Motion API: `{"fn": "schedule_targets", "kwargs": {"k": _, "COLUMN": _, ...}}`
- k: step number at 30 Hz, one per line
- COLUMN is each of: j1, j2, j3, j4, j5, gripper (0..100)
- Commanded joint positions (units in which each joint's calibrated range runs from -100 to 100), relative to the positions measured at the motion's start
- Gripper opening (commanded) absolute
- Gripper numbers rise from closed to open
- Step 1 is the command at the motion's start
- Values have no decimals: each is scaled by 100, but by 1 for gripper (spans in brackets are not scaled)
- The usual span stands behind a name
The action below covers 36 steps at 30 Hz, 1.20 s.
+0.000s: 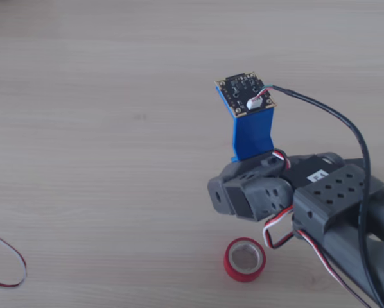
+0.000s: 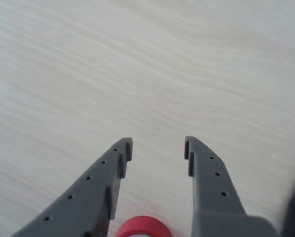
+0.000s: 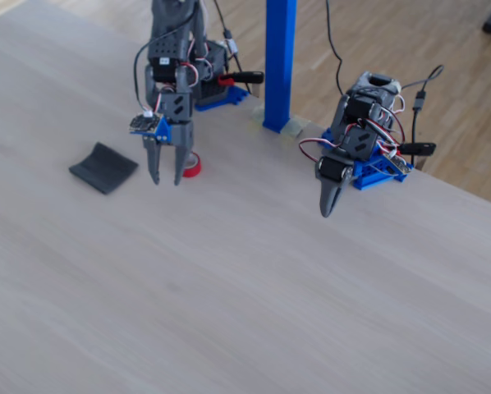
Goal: Grab the red tape and move it to the grey mat
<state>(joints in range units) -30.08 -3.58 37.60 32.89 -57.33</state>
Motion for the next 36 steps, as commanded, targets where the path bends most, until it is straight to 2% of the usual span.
{"fn": "schedule_targets", "kwargs": {"k": 1, "j1": -112, "j2": -402, "j3": -141, "j4": 45, "j5": 23, "gripper": 17}}
{"fn": "schedule_targets", "kwargs": {"k": 8, "j1": -383, "j2": -1132, "j3": -23, "j4": 62, "j5": 18, "gripper": 17}}
{"fn": "schedule_targets", "kwargs": {"k": 15, "j1": -428, "j2": -2220, "j3": 1305, "j4": 11, "j5": -243, "gripper": 17}}
{"fn": "schedule_targets", "kwargs": {"k": 23, "j1": -401, "j2": -3482, "j3": 2616, "j4": 19, "j5": -269, "gripper": 16}}
{"fn": "schedule_targets", "kwargs": {"k": 36, "j1": -301, "j2": -4055, "j3": 3700, "j4": -6, "j5": -452, "gripper": 16}}
